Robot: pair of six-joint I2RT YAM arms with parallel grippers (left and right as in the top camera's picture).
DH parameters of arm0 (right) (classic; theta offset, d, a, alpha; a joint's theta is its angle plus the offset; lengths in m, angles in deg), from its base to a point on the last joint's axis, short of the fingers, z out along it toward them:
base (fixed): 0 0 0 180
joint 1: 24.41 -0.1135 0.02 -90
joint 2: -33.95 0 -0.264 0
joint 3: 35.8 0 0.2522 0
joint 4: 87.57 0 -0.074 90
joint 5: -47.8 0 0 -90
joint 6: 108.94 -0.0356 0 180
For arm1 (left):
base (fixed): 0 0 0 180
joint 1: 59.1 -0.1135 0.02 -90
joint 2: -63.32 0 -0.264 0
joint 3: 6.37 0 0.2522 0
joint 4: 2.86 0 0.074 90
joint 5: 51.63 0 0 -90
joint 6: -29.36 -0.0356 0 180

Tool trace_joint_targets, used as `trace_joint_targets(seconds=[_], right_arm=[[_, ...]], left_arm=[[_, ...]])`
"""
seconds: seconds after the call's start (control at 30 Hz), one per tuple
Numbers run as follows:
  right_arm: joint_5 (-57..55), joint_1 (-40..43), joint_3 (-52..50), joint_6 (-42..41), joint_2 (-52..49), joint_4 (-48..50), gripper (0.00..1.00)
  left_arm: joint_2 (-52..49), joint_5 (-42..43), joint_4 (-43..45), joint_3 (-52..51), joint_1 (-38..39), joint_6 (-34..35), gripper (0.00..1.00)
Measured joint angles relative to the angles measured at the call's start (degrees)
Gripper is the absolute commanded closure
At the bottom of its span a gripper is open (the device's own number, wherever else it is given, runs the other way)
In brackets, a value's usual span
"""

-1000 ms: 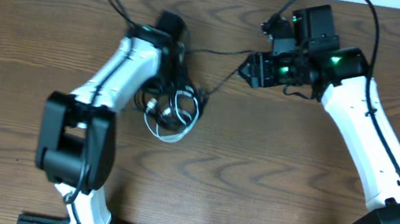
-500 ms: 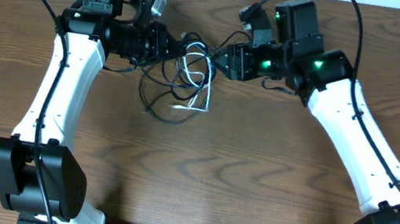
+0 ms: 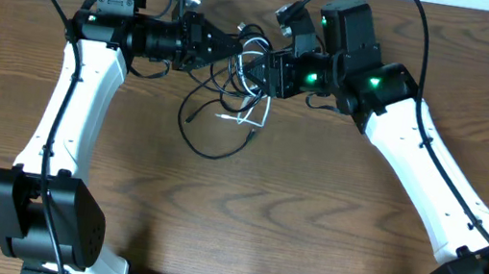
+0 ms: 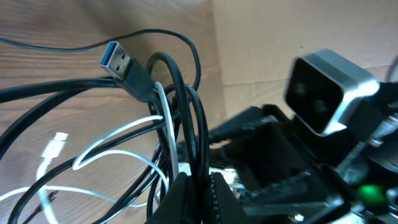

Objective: Untangle cables

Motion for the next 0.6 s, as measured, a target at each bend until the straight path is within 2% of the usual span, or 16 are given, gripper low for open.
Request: trace_joint_targets(seconds=[0.6], right_arm=[[0.8,-1.2,0.0,-2.6,-0.2,2.6,0.56]], left_arm=[[0.0,2.7,1.4,0.0,-0.2,2.2,0.93]])
